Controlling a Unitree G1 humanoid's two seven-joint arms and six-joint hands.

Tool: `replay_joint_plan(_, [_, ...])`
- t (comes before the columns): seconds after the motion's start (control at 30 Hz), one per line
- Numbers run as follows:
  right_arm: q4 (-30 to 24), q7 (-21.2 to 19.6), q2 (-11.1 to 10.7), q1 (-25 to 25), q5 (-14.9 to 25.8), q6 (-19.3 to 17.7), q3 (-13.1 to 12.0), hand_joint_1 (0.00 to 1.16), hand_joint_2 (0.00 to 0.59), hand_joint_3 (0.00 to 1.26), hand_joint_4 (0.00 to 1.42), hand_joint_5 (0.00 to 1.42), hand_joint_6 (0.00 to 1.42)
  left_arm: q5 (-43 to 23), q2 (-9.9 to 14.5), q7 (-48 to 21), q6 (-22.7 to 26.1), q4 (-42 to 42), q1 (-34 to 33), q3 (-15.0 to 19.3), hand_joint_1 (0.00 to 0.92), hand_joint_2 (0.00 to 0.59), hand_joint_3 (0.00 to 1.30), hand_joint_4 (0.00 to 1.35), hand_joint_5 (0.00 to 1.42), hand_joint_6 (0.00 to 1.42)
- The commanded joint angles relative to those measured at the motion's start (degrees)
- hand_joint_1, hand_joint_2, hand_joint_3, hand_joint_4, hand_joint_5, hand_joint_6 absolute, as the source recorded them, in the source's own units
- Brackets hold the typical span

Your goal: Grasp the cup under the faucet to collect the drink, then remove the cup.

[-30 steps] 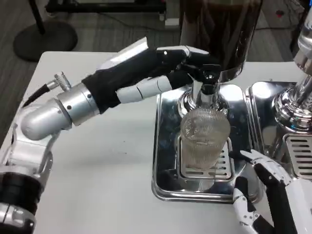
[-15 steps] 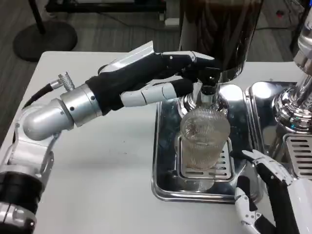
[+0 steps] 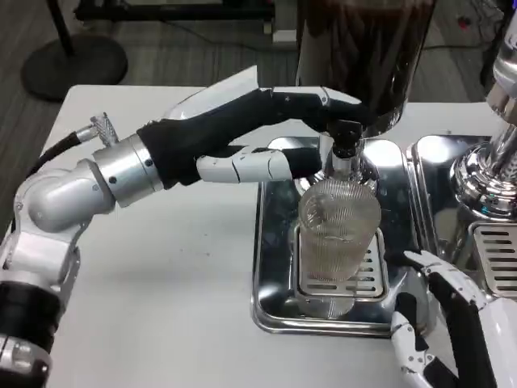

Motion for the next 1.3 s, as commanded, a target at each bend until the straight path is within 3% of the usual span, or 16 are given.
replay_joint_plan(0.03, [0.7,0.3,0.1,0.1,0.5,0.1,-0.3,0.43,0.549,0.35,0.24,0.22,0.34,-1.0,0.9,-2.4,-1.7,-1.2,-0.3,-0.5,0.0,0.065,0.3,0.27,0.26,0.28])
replay_joint_plan(0.33, [0.6,0.9,0.4,0.1,1.6,0.4,-0.5,0.43,0.549,0.35,0.24,0.22,0.34,-1.1,1.4,-2.8,-2.6,-2.9,0.5,-0.8,0.0,0.07,0.3,0.27,0.27,0.29])
replay_joint_plan(0.63, [1.0,4.1,1.8,-0.6,7.6,1.2,-1.9,0.43,0.549,0.33,0.24,0.23,0.35,-0.4,1.7,-2.6,-3.4,-3.3,1.1,-1.4,0.0,0.072,0.3,0.27,0.27,0.28])
replay_joint_plan(0.73, [1.4,5.8,2.1,-1.4,10.3,1.4,-2.2,0.42,0.494,0.3,0.21,0.22,0.34,-0.6,1.7,-2.8,-3.2,-3.3,1.3,-1.5,0.0,0.072,0.3,0.27,0.27,0.28])
replay_joint_plan(0.77, [1.4,6.5,2.1,-1.8,11.2,1.5,-2.4,0.42,0.444,0.27,0.19,0.21,0.33,-0.8,1.6,-2.9,-3.0,-3.3,1.4,-1.5,0.0,0.073,0.3,0.27,0.27,0.28])
replay_joint_plan(0.9, [1.1,9.2,2.1,-2.9,13.7,1.9,-2.9,0.42,0.349,0.21,0.15,0.2,0.32,-1.0,1.5,-3.2,-2.5,-3.2,1.5,-1.6,0.0,0.073,0.3,0.27,0.27,0.28])
replay_joint_plan(0.97, [0.8,10.9,2.2,-3.6,14.7,2.9,-3.1,0.45,0.29,0.09,0.07,0.17,0.31,-1.1,1.5,-3.3,-2.5,-3.2,1.6,-1.7,0.0,0.073,0.3,0.27,0.27,0.28])
replay_joint_plan(1.07, [0.1,12.9,2.3,-4.5,15.3,4.5,-3.1,0.45,0.249,0.01,0.01,0.12,0.3,-1.3,1.6,-3.5,-2.3,-3.5,1.7,-1.9,0.0,0.073,0.3,0.27,0.26,0.28])
replay_joint_plan(1.3, [-0.7,16.1,2.4,-6.7,15.7,8.0,-3.1,0.45,0.226,0.0,0.0,0.06,0.26,-1.5,1.6,-3.7,-2.1,-3.9,1.9,-1.9,0.0,0.073,0.3,0.27,0.26,0.28])
